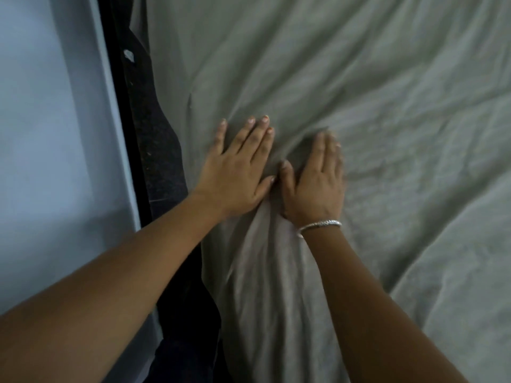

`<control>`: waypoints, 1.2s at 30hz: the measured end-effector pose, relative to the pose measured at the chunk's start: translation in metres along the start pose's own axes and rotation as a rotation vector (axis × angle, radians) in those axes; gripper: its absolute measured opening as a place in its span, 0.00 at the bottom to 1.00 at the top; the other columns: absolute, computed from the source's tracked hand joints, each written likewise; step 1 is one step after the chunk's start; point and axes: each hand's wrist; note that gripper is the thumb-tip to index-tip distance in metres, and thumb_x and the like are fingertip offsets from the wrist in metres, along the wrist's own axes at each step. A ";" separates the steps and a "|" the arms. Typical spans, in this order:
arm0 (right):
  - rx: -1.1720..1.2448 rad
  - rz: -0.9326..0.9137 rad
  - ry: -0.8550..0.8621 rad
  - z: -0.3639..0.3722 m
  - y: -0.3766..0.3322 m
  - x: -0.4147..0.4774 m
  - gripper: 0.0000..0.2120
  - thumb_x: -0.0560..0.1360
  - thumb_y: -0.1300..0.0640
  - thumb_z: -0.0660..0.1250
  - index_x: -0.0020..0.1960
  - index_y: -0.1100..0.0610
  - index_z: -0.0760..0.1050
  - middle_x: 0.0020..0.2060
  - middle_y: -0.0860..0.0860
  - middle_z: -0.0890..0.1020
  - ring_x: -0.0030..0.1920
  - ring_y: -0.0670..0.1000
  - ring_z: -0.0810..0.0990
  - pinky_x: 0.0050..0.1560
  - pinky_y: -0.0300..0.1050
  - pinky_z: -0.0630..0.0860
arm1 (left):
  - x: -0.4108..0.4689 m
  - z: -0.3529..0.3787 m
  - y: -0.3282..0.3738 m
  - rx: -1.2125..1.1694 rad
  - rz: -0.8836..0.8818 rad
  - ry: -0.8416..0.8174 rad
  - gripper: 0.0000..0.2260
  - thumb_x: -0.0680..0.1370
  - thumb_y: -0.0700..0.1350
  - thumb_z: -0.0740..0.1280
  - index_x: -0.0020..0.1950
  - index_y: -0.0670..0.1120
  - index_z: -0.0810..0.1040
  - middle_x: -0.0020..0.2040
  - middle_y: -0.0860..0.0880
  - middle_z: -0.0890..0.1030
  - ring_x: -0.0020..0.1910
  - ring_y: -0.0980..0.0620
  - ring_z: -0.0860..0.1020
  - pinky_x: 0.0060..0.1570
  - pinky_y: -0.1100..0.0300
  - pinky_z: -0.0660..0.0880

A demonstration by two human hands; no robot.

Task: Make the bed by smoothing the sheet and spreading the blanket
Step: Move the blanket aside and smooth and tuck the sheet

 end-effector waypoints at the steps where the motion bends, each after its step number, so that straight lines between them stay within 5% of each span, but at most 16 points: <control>1: -0.013 0.093 -0.009 -0.002 0.001 0.005 0.41 0.74 0.35 0.48 0.76 0.63 0.50 0.76 0.60 0.52 0.76 0.59 0.50 0.73 0.53 0.50 | 0.009 0.001 0.000 -0.022 -0.019 0.016 0.32 0.76 0.58 0.53 0.73 0.38 0.61 0.74 0.39 0.62 0.73 0.42 0.62 0.69 0.37 0.54; 4: -0.084 0.219 -0.085 0.006 -0.009 0.025 0.42 0.76 0.36 0.48 0.76 0.65 0.43 0.76 0.62 0.45 0.76 0.60 0.42 0.73 0.58 0.41 | 0.033 0.007 -0.005 -0.057 -0.077 -0.007 0.31 0.77 0.57 0.52 0.75 0.39 0.59 0.75 0.41 0.60 0.74 0.41 0.59 0.70 0.38 0.53; 8: -0.148 0.212 -0.085 0.019 -0.033 0.056 0.42 0.73 0.38 0.43 0.74 0.69 0.44 0.74 0.67 0.47 0.75 0.64 0.43 0.72 0.61 0.41 | 0.053 0.017 -0.025 -0.046 -0.046 -0.022 0.28 0.77 0.54 0.52 0.75 0.43 0.60 0.76 0.45 0.60 0.74 0.43 0.59 0.69 0.35 0.53; 14: -0.171 -0.096 -0.099 0.016 -0.056 0.116 0.37 0.74 0.41 0.42 0.76 0.64 0.49 0.75 0.64 0.51 0.76 0.61 0.48 0.72 0.61 0.45 | 0.089 0.009 -0.065 -0.037 -0.084 -0.017 0.27 0.78 0.52 0.50 0.75 0.42 0.60 0.75 0.44 0.61 0.74 0.42 0.60 0.71 0.42 0.54; 17: -0.113 -0.121 -0.102 0.000 -0.056 0.132 0.32 0.77 0.43 0.53 0.75 0.59 0.55 0.74 0.62 0.57 0.74 0.61 0.56 0.71 0.57 0.55 | 0.107 -0.005 -0.076 -0.027 -0.099 -0.071 0.29 0.77 0.55 0.49 0.73 0.40 0.62 0.74 0.41 0.62 0.72 0.38 0.62 0.70 0.43 0.57; 20: -0.142 0.108 0.003 -0.017 -0.051 0.128 0.27 0.74 0.41 0.59 0.62 0.61 0.70 0.59 0.62 0.74 0.59 0.63 0.73 0.56 0.54 0.69 | 0.110 -0.013 -0.072 0.002 -0.084 -0.070 0.23 0.73 0.56 0.62 0.59 0.41 0.75 0.60 0.40 0.77 0.56 0.39 0.76 0.52 0.48 0.73; 23: -0.147 0.267 -0.213 -0.023 -0.052 0.129 0.24 0.78 0.42 0.56 0.59 0.62 0.69 0.58 0.62 0.77 0.58 0.64 0.75 0.52 0.52 0.71 | 0.117 -0.024 -0.073 -0.083 -0.148 -0.096 0.15 0.72 0.51 0.70 0.49 0.41 0.74 0.46 0.39 0.77 0.42 0.38 0.77 0.35 0.51 0.74; 28: 0.027 0.161 -0.292 -0.032 -0.087 0.155 0.14 0.79 0.58 0.54 0.58 0.61 0.74 0.56 0.63 0.79 0.57 0.64 0.77 0.52 0.51 0.73 | 0.129 -0.029 -0.085 -0.227 -0.150 -0.108 0.10 0.80 0.44 0.56 0.53 0.38 0.71 0.52 0.35 0.76 0.48 0.34 0.77 0.41 0.45 0.72; 33: 0.129 0.162 -0.263 -0.043 -0.107 0.176 0.18 0.81 0.50 0.52 0.59 0.61 0.73 0.58 0.60 0.78 0.59 0.61 0.76 0.51 0.48 0.71 | 0.116 -0.021 -0.091 -0.209 -0.213 0.036 0.05 0.75 0.39 0.65 0.46 0.37 0.73 0.40 0.35 0.77 0.33 0.36 0.77 0.28 0.52 0.69; 36: 0.026 0.239 -0.313 -0.043 -0.092 0.165 0.27 0.79 0.39 0.52 0.59 0.59 0.76 0.58 0.59 0.79 0.58 0.62 0.77 0.49 0.47 0.71 | 0.127 -0.028 -0.080 -0.215 -0.292 0.024 0.10 0.77 0.45 0.64 0.51 0.38 0.71 0.43 0.36 0.77 0.37 0.36 0.77 0.30 0.51 0.70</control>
Point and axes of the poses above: each hand's wrist, its own x-axis towards the middle knuckle, its own z-axis out of the palm, y = z × x
